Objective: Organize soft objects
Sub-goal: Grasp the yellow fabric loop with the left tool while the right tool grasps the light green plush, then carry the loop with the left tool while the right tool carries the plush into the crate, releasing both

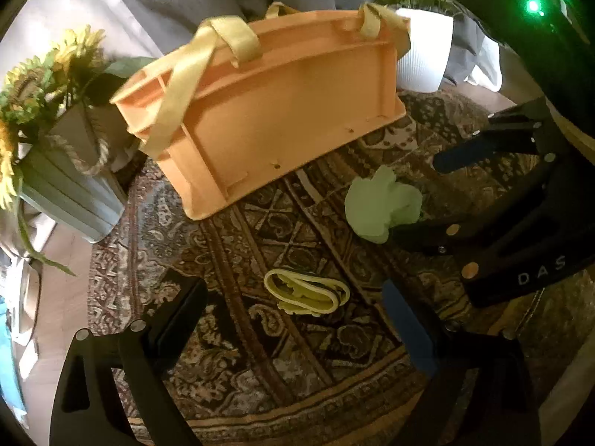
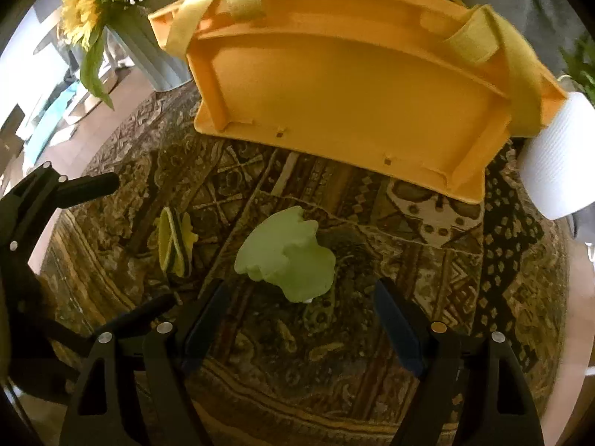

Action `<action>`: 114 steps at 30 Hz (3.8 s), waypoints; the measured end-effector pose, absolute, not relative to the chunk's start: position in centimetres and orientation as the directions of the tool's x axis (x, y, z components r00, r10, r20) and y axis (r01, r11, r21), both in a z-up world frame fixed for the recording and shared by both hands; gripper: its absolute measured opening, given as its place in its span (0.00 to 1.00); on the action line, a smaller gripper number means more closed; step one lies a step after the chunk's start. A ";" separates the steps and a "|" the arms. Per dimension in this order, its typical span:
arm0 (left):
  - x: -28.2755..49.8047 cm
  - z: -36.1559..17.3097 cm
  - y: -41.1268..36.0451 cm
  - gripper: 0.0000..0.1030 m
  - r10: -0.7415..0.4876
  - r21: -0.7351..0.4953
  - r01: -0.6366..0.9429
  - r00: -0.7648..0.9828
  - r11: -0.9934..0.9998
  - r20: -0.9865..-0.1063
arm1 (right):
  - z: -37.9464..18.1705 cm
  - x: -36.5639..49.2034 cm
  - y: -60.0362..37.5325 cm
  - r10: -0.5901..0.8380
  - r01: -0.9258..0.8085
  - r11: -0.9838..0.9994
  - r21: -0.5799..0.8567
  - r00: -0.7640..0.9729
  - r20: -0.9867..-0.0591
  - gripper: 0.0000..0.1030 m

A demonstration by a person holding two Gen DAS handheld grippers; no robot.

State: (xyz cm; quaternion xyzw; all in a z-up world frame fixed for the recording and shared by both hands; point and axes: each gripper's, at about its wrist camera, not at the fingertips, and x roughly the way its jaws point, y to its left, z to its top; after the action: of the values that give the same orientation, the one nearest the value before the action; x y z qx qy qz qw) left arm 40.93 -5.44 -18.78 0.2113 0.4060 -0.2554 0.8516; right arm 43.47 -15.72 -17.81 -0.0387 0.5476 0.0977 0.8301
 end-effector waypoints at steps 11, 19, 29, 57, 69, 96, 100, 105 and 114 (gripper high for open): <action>42.2 -20.6 -6.2 0.93 -0.278 0.107 0.624 0.487 0.774 -0.828 | -19.5 44.9 -15.5 0.139 -0.243 0.969 0.051 0.361 -0.922 0.78; 42.7 -21.4 -6.4 0.83 -0.286 0.088 0.620 0.478 0.779 -0.831 | -20.3 45.8 -15.2 0.149 -0.264 0.963 0.050 0.368 -0.918 0.78; 43.1 -21.8 -6.3 0.53 -0.316 0.027 0.607 0.451 0.794 -0.835 | -20.6 45.8 -14.4 0.192 -0.287 0.954 0.087 0.361 -0.913 0.57; 41.9 -14.9 -4.5 0.52 -0.270 0.030 0.431 0.616 0.902 -0.740 | -13.5 42.7 -17.2 0.149 -0.143 0.986 0.082 0.567 -0.810 0.57; 41.4 -9.5 -3.6 0.52 -0.277 0.027 0.381 0.718 0.924 -0.638 | -8.3 41.4 -16.9 0.134 -0.097 0.991 0.093 0.695 -0.707 0.57; 46.7 0.0 -4.6 0.52 -0.301 0.043 0.349 0.858 0.936 -0.417 | 0.8 45.4 -18.9 0.057 -0.008 0.995 0.099 0.865 -0.499 0.57; 48.3 0.1 -5.1 0.52 -0.301 0.049 0.353 0.856 0.934 -0.421 | 0.8 47.3 -19.1 0.068 -0.004 0.993 0.122 0.851 -0.521 0.57; 50.9 -0.1 -5.9 0.52 -0.316 0.025 0.369 0.828 0.929 -0.463 | -0.1 49.6 -19.5 0.076 0.005 0.990 0.141 0.822 -0.565 0.57; 55.1 -2.2 -8.1 0.52 -0.291 0.040 0.380 0.768 0.924 -0.571 | -3.2 53.2 -21.3 0.089 0.041 0.983 0.180 0.751 -0.655 0.57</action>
State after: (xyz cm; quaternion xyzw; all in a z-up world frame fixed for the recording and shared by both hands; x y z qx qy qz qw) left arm 55.05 -8.13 -2.21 0.0767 0.2899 -0.1789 0.9370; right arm 53.25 -21.33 -3.15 0.0919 0.3527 0.0128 0.9311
